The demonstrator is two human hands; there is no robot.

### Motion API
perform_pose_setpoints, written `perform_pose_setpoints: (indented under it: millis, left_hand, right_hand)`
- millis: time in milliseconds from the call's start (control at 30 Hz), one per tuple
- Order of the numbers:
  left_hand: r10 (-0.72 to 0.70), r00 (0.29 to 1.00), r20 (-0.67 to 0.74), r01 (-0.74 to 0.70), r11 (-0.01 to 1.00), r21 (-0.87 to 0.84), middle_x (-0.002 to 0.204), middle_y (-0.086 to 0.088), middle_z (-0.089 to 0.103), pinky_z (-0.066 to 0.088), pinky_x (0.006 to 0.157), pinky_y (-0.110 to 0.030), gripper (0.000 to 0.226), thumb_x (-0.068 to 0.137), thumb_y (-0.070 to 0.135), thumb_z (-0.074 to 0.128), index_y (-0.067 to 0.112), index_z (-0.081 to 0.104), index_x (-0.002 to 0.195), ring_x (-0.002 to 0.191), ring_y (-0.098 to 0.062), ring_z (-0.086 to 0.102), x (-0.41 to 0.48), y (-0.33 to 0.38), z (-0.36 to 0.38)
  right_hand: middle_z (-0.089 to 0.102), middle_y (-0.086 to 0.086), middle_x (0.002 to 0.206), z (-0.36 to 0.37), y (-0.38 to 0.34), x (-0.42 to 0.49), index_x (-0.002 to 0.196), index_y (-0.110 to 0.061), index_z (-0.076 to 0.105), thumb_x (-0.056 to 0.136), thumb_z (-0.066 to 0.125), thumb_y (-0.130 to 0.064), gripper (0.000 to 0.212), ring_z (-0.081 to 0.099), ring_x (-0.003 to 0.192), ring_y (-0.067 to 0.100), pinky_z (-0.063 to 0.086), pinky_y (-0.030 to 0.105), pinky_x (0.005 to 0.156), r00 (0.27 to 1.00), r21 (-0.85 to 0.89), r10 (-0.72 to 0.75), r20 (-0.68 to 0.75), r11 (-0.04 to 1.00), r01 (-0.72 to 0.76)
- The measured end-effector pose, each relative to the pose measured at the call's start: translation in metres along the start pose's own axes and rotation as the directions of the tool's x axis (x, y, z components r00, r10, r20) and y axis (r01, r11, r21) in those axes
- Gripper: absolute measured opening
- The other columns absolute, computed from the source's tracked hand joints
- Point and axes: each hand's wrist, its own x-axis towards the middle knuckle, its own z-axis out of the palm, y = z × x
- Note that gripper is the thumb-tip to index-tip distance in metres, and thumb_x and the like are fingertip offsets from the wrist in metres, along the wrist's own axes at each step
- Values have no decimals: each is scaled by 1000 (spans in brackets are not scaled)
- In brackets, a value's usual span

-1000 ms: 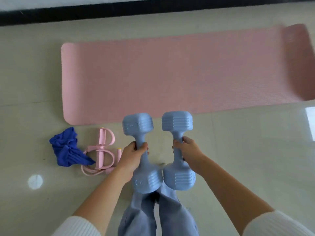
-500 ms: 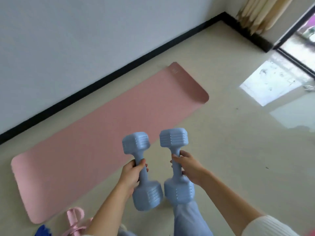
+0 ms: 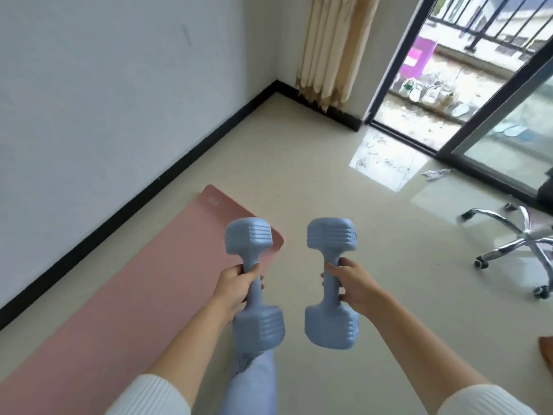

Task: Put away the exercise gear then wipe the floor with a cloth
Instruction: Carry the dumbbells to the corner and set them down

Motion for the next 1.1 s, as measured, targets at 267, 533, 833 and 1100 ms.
perform_pose_setpoints:
  millis: [267,533,833,1100]
  left_hand:
    - [-2,995,99,-7,996,94,71,-9,60,50,48,-24,18,92,18,60,1,60,87,52,-15,59,173,185,86]
    - [-10,979,203,-30,981,193,84,-9,64,49,58,-25,18,92,21,60,3,63,94,70,-19,62,314,339,205]
    - [10,971,240,-83,952,295,83,-8,63,49,64,-27,16,93,21,59,8,62,85,72,-19,60,489,506,374]
    - [-29,967,254,-81,908,411,86,-11,66,52,84,-41,20,92,24,59,4,64,93,78,-23,64,631,626,454]
  right_hand:
    - [55,8,95,-64,-162,145,99,-11,51,98,49,-14,5,54,95,23,47,43,84,995,146,10,-97,989,4]
    - [56,8,94,-156,-306,276,98,-10,52,96,51,-11,3,55,91,23,49,44,80,986,234,26,-163,972,13]
    - [58,11,98,-295,-471,465,104,-6,53,94,51,-12,12,54,94,26,49,45,83,975,224,117,-188,972,-73]
    - [60,12,103,-367,-583,596,103,-8,55,92,54,-16,14,56,94,26,48,49,92,960,244,168,-224,963,-111]
